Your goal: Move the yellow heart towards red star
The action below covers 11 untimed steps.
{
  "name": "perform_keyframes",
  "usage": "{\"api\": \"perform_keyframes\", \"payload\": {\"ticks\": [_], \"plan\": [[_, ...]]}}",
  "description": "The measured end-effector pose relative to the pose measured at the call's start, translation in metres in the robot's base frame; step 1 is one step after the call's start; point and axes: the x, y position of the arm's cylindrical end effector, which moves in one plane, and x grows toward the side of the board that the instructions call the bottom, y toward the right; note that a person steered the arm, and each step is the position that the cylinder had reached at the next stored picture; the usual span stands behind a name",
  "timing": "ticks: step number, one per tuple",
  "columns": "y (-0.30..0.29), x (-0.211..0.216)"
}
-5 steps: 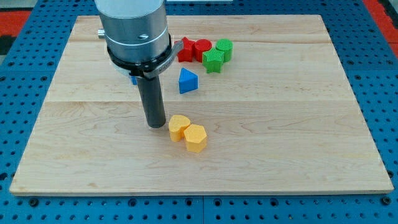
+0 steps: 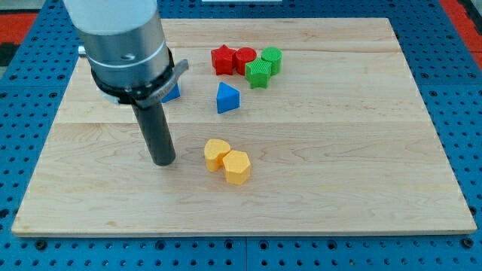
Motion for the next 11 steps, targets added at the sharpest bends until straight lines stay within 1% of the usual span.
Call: {"api": "perform_keyframes", "payload": {"ticks": [1,2,6,8,9,11], "plan": [[0.024,0.023],[0.051,0.032],[0.067,-0.027],[0.089,-0.024],[0.085,-0.032],[0.05,-0.059]]}}
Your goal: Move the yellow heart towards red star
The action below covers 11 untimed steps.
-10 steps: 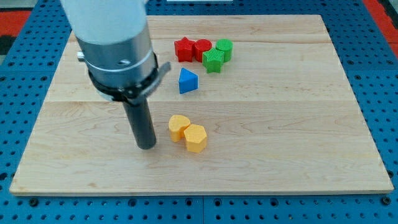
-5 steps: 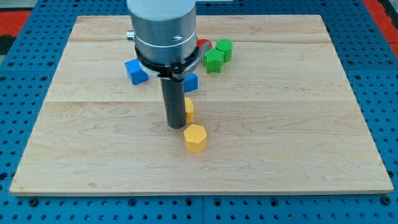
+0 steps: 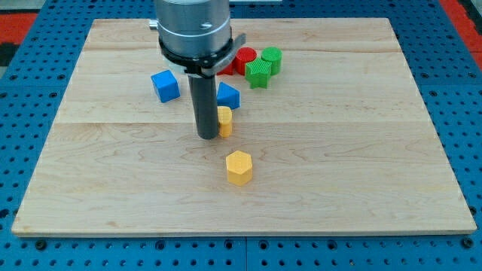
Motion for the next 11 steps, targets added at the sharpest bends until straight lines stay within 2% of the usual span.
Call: {"api": "perform_keyframes", "payload": {"ticks": [2,6,11], "plan": [[-0.007,-0.019],[0.017,-0.012],[0.121,-0.008]]}}
